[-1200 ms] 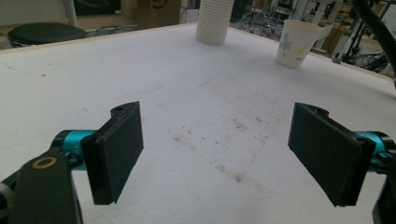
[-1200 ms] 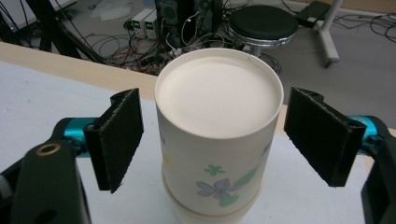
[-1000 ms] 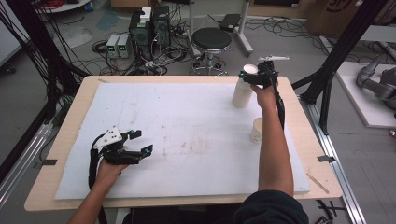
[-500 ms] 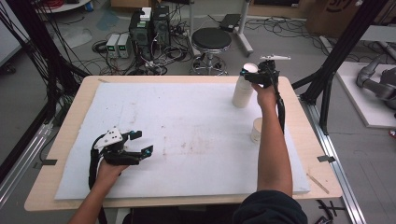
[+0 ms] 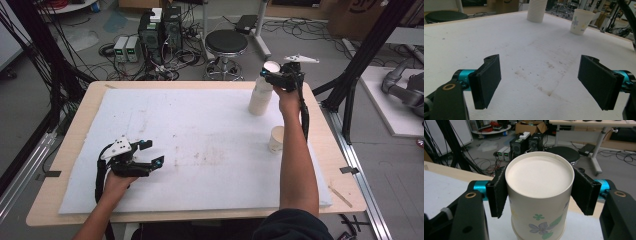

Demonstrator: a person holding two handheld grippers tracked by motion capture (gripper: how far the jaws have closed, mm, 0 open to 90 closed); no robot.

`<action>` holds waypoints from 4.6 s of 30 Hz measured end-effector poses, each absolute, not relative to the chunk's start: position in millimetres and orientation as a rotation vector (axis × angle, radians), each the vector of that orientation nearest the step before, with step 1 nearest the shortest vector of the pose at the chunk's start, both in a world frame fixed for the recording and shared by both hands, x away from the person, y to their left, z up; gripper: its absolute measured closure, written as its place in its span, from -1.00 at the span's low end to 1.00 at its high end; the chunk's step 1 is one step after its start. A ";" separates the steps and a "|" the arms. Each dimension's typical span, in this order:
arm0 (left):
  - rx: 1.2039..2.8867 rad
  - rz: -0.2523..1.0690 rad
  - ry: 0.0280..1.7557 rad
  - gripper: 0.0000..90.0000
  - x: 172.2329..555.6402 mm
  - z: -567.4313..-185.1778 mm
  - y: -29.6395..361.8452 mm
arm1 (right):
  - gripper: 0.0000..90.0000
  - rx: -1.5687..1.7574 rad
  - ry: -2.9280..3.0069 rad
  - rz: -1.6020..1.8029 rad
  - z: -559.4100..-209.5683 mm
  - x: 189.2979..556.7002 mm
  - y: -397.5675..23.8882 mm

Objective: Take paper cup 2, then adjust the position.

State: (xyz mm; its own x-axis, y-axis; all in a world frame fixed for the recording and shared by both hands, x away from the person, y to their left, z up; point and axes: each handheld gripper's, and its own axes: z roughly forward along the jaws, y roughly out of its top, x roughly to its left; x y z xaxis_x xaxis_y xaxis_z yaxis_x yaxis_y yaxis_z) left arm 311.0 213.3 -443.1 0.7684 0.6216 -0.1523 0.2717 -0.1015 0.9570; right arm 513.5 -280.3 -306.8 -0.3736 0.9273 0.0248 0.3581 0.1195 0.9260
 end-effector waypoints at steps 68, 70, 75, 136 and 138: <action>1.611 0.256 0.632 -0.65 301.4 -440.6 193.6 | -0.19 0.744 2.166 1.598 -348.5 334.5 -246.4; 1.612 0.256 0.631 -0.65 301.5 -440.6 193.8 | -0.19 0.740 2.171 1.598 -350.9 333.5 -244.3; 1.606 0.251 0.628 -0.65 301.7 -440.9 193.1 | -0.19 0.721 2.186 1.622 -352.7 331.1 -240.9; 1.710 0.168 0.317 -0.66 310.1 -423.6 109.2 | -0.19 0.536 2.388 1.722 -372.8 310.8 -190.6; 1.706 0.150 0.307 -0.66 312.0 -422.2 104.6 | -0.19 0.535 2.396 1.724 -373.0 310.4 -189.1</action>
